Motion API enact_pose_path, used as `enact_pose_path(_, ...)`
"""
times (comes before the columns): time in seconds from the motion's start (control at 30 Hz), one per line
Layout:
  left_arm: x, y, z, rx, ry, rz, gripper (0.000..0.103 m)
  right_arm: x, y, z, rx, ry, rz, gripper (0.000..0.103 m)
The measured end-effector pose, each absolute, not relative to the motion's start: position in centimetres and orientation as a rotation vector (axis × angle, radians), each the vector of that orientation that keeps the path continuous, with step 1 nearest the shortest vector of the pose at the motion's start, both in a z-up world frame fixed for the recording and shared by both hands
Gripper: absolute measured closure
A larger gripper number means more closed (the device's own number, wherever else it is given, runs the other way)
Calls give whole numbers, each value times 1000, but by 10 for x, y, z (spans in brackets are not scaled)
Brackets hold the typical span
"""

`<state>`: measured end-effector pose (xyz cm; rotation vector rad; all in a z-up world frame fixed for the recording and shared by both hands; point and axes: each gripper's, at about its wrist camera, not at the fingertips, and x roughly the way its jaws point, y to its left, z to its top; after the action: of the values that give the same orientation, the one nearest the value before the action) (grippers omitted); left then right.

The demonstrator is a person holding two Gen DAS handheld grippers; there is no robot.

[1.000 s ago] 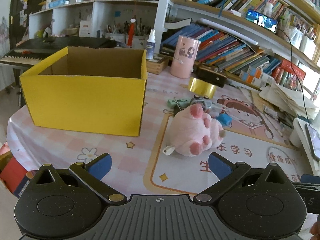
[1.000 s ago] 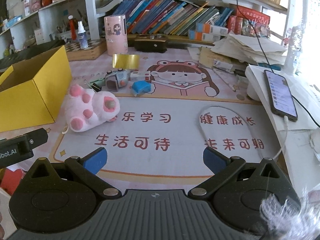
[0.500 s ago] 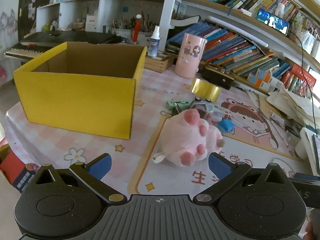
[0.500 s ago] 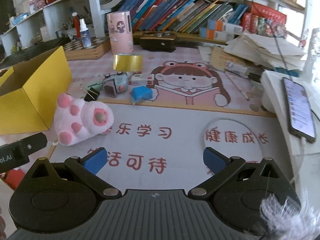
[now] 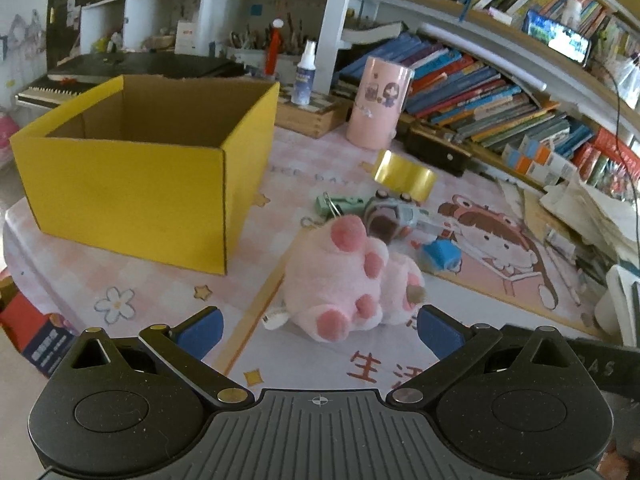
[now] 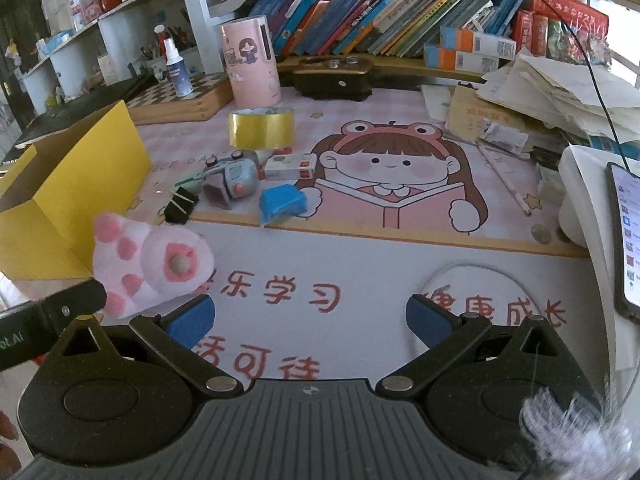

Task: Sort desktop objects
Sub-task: 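Reach the left gripper to the pink plush pig and close on it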

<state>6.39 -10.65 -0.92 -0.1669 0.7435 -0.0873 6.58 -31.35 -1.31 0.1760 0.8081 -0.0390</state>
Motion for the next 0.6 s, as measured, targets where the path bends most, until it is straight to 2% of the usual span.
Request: enact_pose_path(0.6, 78, -146, -8, -105, 760, -66, 0, 86, -351, -15, 197, 785, 35, 0)
